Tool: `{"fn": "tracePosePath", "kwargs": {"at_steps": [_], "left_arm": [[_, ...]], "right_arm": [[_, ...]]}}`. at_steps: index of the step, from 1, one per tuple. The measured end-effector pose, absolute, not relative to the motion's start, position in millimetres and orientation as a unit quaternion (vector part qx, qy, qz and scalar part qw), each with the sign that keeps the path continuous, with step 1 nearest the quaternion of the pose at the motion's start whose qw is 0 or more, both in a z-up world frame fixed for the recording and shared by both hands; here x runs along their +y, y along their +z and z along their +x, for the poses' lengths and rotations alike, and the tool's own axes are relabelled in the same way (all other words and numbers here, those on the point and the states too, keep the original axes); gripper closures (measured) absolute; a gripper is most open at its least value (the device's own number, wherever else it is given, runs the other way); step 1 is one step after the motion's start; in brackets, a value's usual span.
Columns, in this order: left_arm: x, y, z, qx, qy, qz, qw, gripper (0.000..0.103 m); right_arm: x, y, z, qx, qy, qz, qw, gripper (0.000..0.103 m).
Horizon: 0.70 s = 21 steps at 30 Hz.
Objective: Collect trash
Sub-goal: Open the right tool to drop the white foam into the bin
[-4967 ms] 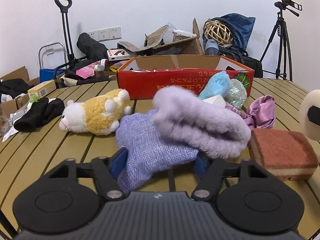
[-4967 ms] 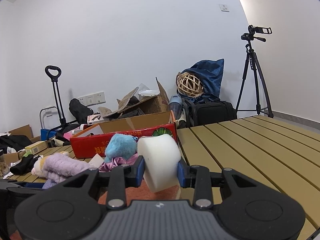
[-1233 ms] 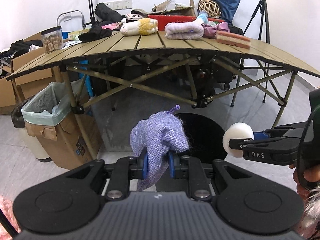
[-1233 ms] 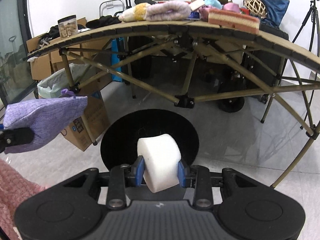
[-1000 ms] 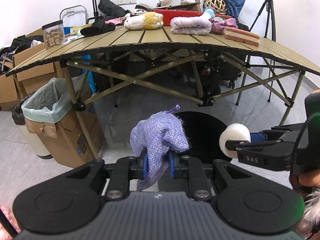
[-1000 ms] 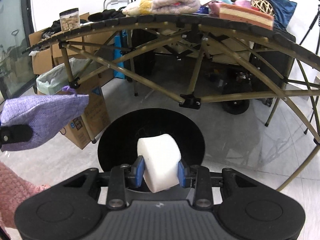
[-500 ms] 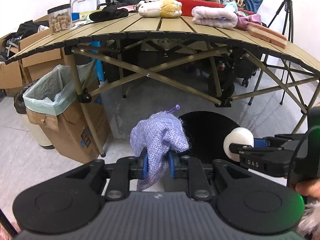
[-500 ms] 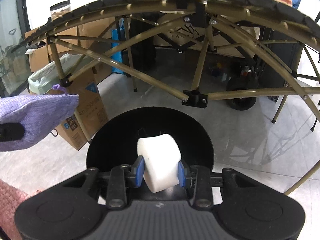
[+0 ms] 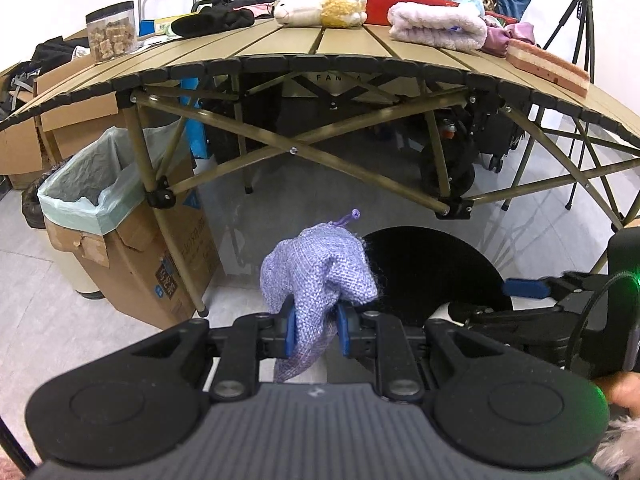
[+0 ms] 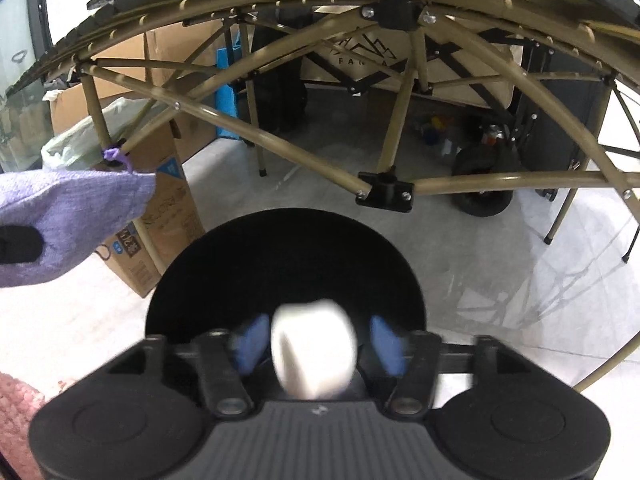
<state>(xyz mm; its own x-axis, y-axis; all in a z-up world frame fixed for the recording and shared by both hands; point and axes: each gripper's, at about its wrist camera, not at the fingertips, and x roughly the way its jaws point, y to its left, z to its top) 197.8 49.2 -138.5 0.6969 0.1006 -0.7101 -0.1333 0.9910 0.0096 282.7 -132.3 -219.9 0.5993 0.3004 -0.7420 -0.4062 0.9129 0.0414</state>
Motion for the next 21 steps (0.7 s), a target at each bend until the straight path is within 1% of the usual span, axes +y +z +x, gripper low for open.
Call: {"fn": "tracePosePath", "kwargs": {"at_steps": [1, 6, 21], "left_arm": [[49, -138, 198, 0.384, 0.064, -0.022, 0.921, 0.083], [46, -136, 196, 0.379, 0.06, -0.018, 0.923, 0.083], [37, -133, 196, 0.372, 0.047, -0.013, 0.927, 0.083]], "right_arm": [[-132, -220, 283, 0.401, 0.197, -0.067, 0.892, 0.014], [-135, -218, 285, 0.409, 0.186, -0.065, 0.891, 0.0], [-153, -208, 283, 0.426, 0.146, -0.06, 0.891, 0.0]]}}
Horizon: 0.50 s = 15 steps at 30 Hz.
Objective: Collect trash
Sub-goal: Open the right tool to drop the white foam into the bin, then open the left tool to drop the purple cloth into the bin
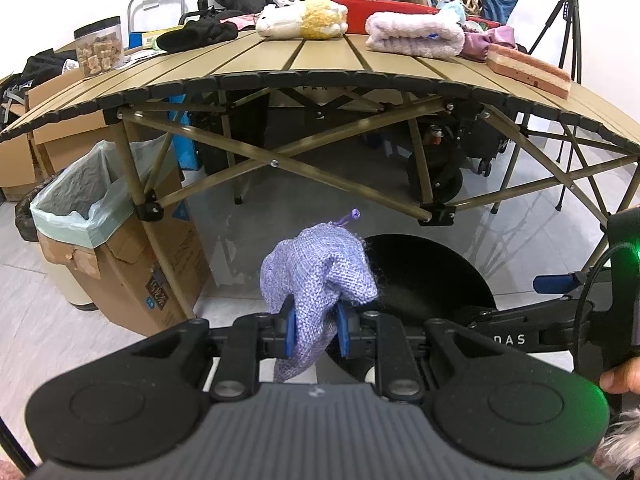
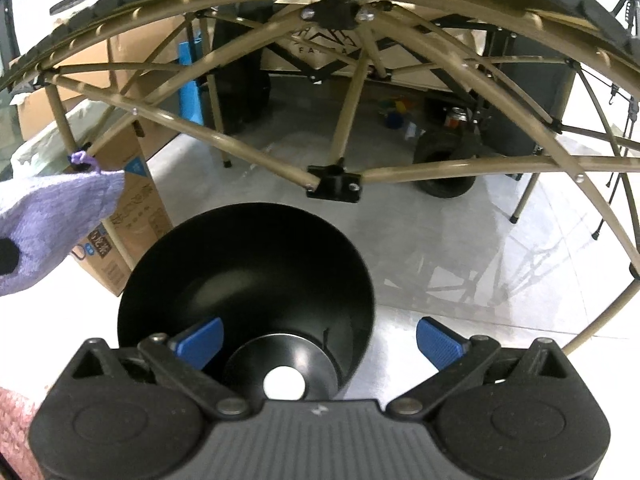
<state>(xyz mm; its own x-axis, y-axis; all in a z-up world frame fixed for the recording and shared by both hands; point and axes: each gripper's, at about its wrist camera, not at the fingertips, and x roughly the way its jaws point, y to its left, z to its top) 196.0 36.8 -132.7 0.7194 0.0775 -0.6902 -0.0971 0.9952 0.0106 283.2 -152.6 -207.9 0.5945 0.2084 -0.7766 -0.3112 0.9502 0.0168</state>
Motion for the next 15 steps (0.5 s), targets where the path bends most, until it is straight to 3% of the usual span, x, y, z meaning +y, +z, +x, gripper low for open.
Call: {"fn": "tracePosePath", "kwargs": {"at_steps": [15], "left_arm": [[9, -133, 212, 0.367, 0.014, -0.004, 0.93, 0.083]], "right_arm": [[-190, -180, 282, 0.434, 0.079, -0.045, 0.896, 0.0]]}}
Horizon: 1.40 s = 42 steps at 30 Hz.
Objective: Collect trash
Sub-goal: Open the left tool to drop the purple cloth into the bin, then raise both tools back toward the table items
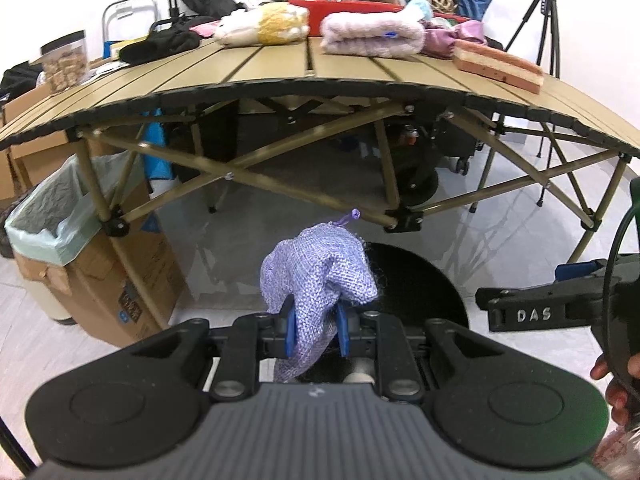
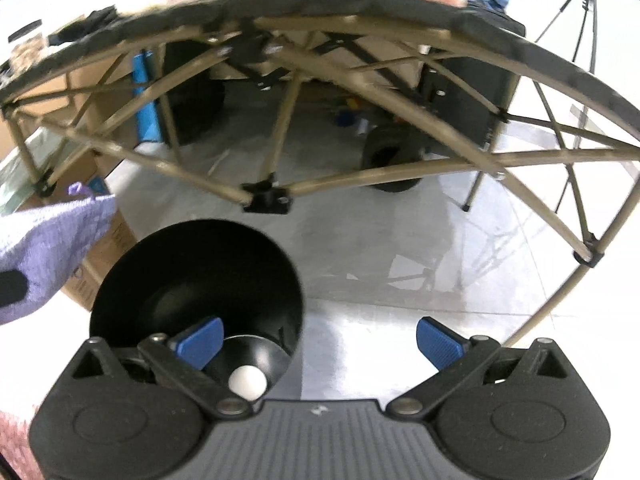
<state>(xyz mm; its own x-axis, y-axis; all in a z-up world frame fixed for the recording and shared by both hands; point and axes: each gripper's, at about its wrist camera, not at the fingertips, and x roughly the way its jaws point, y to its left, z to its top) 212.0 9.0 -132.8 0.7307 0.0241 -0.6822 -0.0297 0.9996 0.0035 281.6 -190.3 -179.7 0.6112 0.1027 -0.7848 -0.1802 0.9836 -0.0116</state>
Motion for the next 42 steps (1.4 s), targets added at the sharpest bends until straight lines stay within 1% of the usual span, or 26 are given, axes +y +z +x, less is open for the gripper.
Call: {"fn": "tracePosePath", "kwargs": {"at_steps": [16, 28, 30, 31, 33, 35, 36, 37, 38, 42], "left_arm": [[-26, -151, 249, 0.383, -0.027, -0.003, 0.923, 0.083], [-24, -176, 268, 0.411, -0.031, -0.018, 0.911, 0.083], [-23, -177, 269, 0.414, -0.028, -0.014, 0.91, 0.081], [-23, -178, 270, 0.416, -0.026, -0.013, 0.909, 0.078], [-21, -179, 271, 0.424, -0.019, -0.018, 0.905, 0.057], [-20, -178, 270, 0.423, -0.013, -0.028, 0.906, 0.022], [-19, -176, 270, 0.42, -0.011, -0.032, 0.907, 0.015], [-18, -175, 269, 0.417, -0.01, -0.034, 0.908, 0.004], [-17, -173, 268, 0.413, -0.008, -0.035, 0.91, 0.002], [-18, -171, 267, 0.411, -0.003, -0.031, 0.911, 0.0]], "right_arm": [[-254, -149, 285, 0.41, 0.012, 0.027, 0.911, 0.0], [-258, -161, 294, 0.421, -0.008, 0.029, 0.907, 0.0], [-258, -163, 296, 0.424, -0.008, 0.031, 0.905, 0.0], [-258, -164, 297, 0.425, -0.007, 0.032, 0.905, 0.0], [-256, -164, 297, 0.425, -0.005, 0.03, 0.905, 0.0], [-253, -164, 297, 0.424, -0.002, 0.029, 0.905, 0.0], [-253, -164, 297, 0.424, -0.001, 0.029, 0.905, 0.0], [-252, -164, 297, 0.424, 0.0, 0.029, 0.905, 0.0], [-251, -164, 296, 0.424, 0.0, 0.029, 0.905, 0.0], [-251, -164, 295, 0.425, 0.001, 0.03, 0.905, 0.0]]}}
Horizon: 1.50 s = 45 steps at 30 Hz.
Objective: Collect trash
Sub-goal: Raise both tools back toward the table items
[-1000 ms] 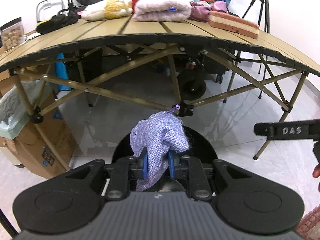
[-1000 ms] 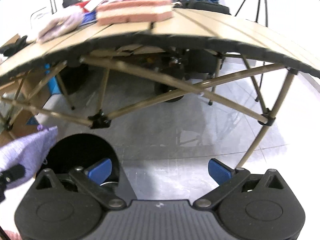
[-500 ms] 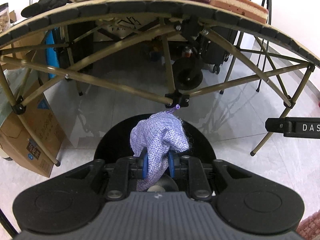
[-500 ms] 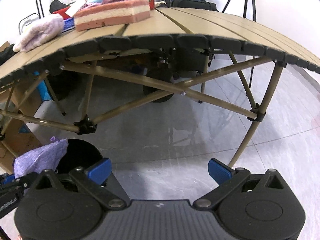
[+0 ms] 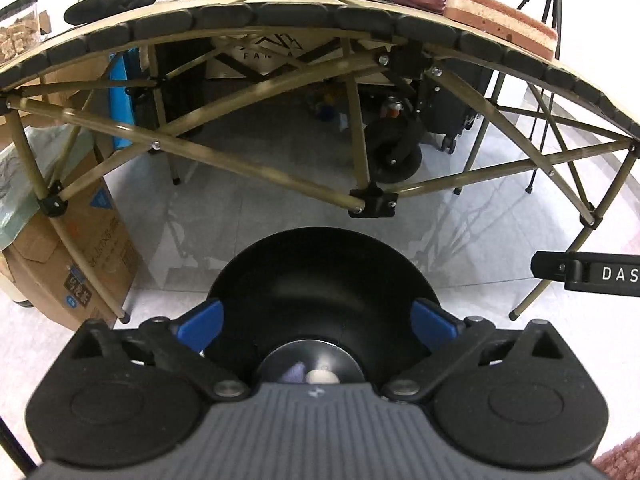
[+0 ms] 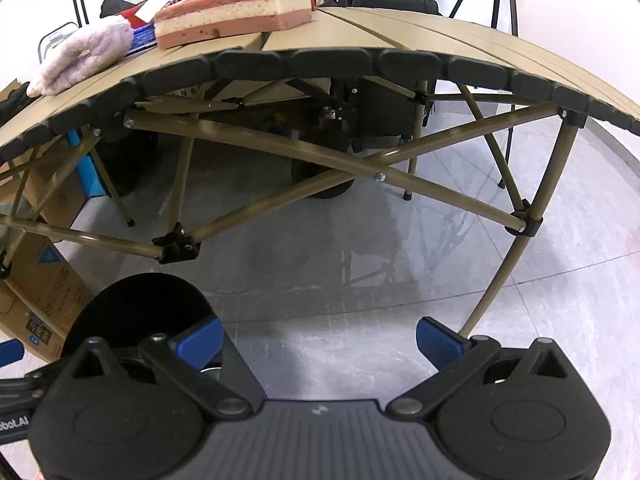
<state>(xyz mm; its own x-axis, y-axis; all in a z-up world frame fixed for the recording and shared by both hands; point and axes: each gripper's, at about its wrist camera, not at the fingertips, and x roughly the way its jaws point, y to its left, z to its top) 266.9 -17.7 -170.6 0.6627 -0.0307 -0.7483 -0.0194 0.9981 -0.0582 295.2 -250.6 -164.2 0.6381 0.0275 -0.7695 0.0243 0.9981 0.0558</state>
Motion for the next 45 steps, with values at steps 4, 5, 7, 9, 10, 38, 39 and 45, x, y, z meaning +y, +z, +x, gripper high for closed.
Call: {"fn": "tracePosePath", "kwargs": {"at_steps": [4, 5, 7, 9, 10, 38, 39, 45], "left_arm": [[-18, -172, 267, 0.416, 0.001, -0.031, 0.909, 0.0], [-18, -172, 268, 0.416, 0.003, -0.031, 0.909, 0.0], [-17, -172, 268, 0.415, 0.005, -0.031, 0.909, 0.0], [-17, -172, 267, 0.415, 0.006, -0.032, 0.909, 0.0], [-17, -172, 267, 0.415, 0.007, -0.033, 0.909, 0.0], [-13, -144, 254, 0.376, 0.023, -0.038, 0.926, 0.0], [-12, -141, 253, 0.373, 0.022, -0.041, 0.927, 0.0], [-8, -122, 244, 0.345, 0.021, -0.036, 0.938, 0.0]], "right_arm": [[-251, -165, 295, 0.427, 0.004, 0.031, 0.904, 0.0], [-250, -165, 295, 0.427, 0.005, 0.03, 0.904, 0.0], [-250, -165, 295, 0.427, 0.006, 0.03, 0.904, 0.0], [-250, -166, 295, 0.428, 0.007, 0.03, 0.903, 0.0], [-250, -165, 295, 0.428, 0.006, 0.03, 0.903, 0.0], [-243, -156, 287, 0.419, 0.034, 0.027, 0.907, 0.0], [-242, -154, 286, 0.417, 0.037, 0.026, 0.908, 0.0], [-238, -139, 276, 0.401, 0.06, 0.031, 0.914, 0.0]]}}
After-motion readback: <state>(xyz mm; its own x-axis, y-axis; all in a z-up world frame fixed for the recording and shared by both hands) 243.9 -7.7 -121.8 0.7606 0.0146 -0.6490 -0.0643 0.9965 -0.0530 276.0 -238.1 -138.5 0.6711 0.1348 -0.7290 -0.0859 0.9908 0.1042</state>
